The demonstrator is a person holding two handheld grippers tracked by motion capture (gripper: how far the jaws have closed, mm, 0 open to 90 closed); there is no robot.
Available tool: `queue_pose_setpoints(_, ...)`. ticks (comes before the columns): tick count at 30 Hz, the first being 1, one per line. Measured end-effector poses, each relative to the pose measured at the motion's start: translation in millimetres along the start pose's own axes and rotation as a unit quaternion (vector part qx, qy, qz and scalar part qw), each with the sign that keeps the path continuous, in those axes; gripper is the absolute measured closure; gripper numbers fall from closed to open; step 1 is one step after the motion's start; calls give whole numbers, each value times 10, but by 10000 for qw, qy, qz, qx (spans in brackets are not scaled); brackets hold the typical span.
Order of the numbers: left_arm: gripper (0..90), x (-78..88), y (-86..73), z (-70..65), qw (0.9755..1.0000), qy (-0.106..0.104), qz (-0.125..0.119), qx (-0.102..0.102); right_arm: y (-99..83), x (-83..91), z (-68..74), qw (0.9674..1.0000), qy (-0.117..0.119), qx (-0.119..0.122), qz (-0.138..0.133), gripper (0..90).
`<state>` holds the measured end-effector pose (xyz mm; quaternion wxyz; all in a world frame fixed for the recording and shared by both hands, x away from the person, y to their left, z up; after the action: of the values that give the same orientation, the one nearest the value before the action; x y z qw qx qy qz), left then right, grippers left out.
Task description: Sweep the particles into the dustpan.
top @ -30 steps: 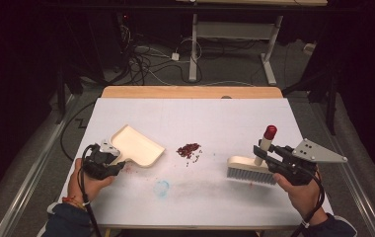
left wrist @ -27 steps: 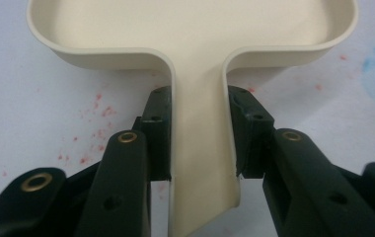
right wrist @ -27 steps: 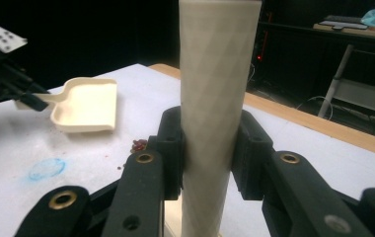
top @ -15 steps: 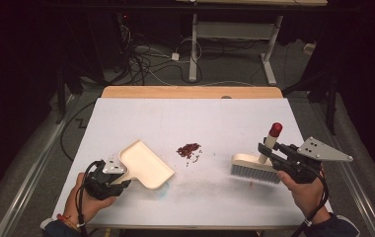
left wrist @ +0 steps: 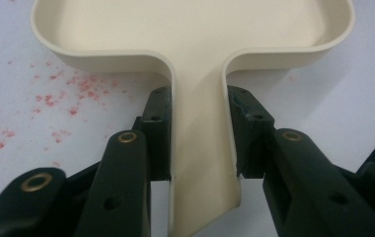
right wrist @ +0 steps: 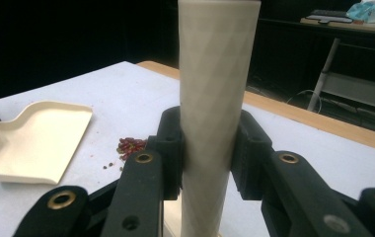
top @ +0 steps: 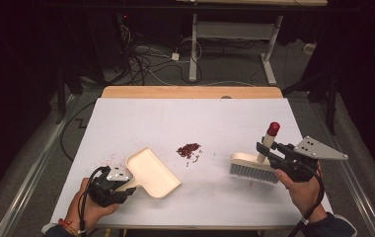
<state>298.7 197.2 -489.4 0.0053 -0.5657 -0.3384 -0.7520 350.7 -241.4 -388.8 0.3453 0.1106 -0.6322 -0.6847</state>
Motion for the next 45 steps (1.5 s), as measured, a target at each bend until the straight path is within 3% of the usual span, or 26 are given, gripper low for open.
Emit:
queue_pose_setpoints(10,631,-15,-16,-19,9999,-2,57,89,50,-224,6,9996,-115,-182,-182,701)
queue_pose_setpoints(18,631,-52,20,-35,9998,72,131,121,273,-785,122,9995,-293,64,-133,701)
queue_pose_setpoints(24,630,-68,50,-70,9997,117,129,152,459,-1209,158,9972,-688,195,-199,701)
queue_pose_setpoints(27,630,-83,79,-101,9996,170,139,197,456,-1428,154,9960,-851,125,-234,701)
queue_pose_setpoints(28,630,-83,79,-101,9996,170,139,197,456,-1428,154,9960,-851,125,-234,701)
queue_pose_setpoints(29,630,-98,95,-111,9995,173,125,223,416,-1575,151,9955,-927,21,-168,701)
queue_pose_setpoints(32,630,-114,114,-121,9995,183,136,206,362,-1747,166,9936,-1116,115,-122,701)
queue_pose_setpoints(37,629,-161,141,-142,9995,187,108,249,322,-1872,253,9944,-1039,149,-88,702)
queue_pose_setpoints(40,629,-211,154,-165,9989,206,65,413,270,-1902,407,9961,-865,190,-47,702)
queue_pose_setpoints(45,629,-228,184,-184,9985,250,68,488,183,-1883,581,9971,-722,242,-88,702)
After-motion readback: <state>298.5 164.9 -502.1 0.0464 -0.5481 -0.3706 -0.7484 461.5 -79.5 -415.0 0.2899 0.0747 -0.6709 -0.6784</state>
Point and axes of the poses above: each handheld gripper's, and its own axes: x roughly backward along the jaws, y roughly out of its top, z roughly to its left, the point moved 5 cm from there along -x, roughly forward along the jaws, and after that the axes turned 13 degrees about -x, right-handed, at the moved point
